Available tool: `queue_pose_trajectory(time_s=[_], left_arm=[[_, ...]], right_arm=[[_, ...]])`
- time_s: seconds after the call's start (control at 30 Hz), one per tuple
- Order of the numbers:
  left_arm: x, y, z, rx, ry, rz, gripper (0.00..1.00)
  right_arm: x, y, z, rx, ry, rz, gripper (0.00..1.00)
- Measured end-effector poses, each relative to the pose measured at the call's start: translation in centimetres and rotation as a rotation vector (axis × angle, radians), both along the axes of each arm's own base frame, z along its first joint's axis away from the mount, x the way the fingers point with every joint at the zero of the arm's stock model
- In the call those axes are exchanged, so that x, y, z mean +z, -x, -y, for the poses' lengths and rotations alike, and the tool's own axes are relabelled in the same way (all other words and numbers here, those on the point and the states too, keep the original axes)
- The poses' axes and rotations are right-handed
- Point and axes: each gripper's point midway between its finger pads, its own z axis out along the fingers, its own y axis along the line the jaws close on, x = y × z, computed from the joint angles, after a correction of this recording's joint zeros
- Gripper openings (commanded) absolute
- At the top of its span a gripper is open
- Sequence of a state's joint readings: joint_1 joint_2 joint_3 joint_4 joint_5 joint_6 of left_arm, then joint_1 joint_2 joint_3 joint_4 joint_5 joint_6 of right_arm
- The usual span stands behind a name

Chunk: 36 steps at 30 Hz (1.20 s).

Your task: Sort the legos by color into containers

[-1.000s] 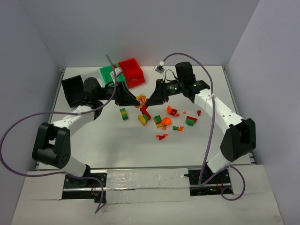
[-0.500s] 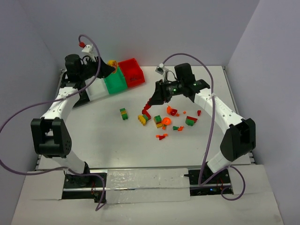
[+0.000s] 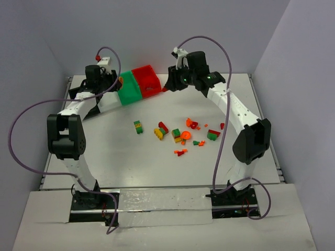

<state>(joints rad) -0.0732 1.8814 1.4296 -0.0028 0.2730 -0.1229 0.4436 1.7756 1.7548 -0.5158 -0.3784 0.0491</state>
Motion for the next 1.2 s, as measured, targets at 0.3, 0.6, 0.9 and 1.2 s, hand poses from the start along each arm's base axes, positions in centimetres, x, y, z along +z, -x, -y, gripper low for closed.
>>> queue_pose_trajectory(time_s=[0.3,0.6,0.9,1.2], left_arm=[[-1.9,0.8,-4.2,0.157,-0.138,-0.046,0.00],[-3.1,1.6,-7.0,0.243,-0.226,-0.103,0.04],[-3.1,1.6,-8.4,0.288,-0.254,-0.129,0.20],[-5.2,1.2,-9.5,0.300,-0.269,-0.192,0.85]], right_arm=[[-0.1,-8.0,-2.6,-0.104,0.037,0.145,0.00],[-4.9,-12.0,-7.3,-0.123,0.032,0.228,0.00],[-7.1,-16.0,-10.5,-0.177,-0.008,0.339,0.00],[-7.2,-19.0,-11.0,-0.268,-0.040,0.440,0.04]])
